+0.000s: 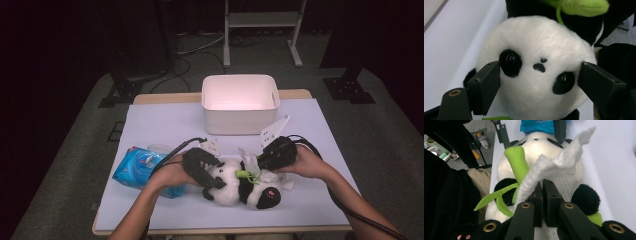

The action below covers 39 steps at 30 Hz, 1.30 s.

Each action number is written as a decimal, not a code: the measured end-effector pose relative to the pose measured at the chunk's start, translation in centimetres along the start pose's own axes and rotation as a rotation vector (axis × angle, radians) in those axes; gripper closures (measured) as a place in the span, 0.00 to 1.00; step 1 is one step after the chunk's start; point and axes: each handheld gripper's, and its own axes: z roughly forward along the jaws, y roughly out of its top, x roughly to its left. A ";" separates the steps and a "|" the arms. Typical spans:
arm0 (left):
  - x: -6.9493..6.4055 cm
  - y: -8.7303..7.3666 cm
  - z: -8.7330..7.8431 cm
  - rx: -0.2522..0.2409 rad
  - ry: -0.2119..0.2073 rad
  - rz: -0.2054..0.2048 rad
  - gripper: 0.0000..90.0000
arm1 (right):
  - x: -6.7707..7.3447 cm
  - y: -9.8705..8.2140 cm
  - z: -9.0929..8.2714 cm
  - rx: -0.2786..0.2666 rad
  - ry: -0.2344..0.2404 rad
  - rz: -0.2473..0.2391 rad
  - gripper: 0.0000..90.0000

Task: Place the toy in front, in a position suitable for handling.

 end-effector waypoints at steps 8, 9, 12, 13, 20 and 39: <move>-0.2 0.6 0.1 0.013 -0.003 0.023 0.22 | 0.4 0.0 -0.6 0.030 -0.025 -0.021 0.90; -0.2 0.6 0.2 0.010 -0.005 0.019 0.22 | 0.4 -0.1 -0.8 0.025 -0.031 -0.023 0.88; 0.0 0.5 0.2 0.008 -0.004 0.016 0.22 | 0.5 -0.3 -1.5 0.015 -0.048 -0.020 0.83; 0.0 0.5 0.3 0.009 -0.004 0.015 0.21 | 0.5 -0.3 -1.7 0.014 -0.055 -0.012 0.82; -0.1 0.5 0.3 0.011 -0.003 0.017 0.21 | 0.6 -0.8 -2.6 0.038 -0.074 -0.002 0.78; 0.1 0.1 0.0 0.009 0.005 0.010 0.20 | 0.8 -3.3 -1.5 0.071 -0.005 0.030 0.74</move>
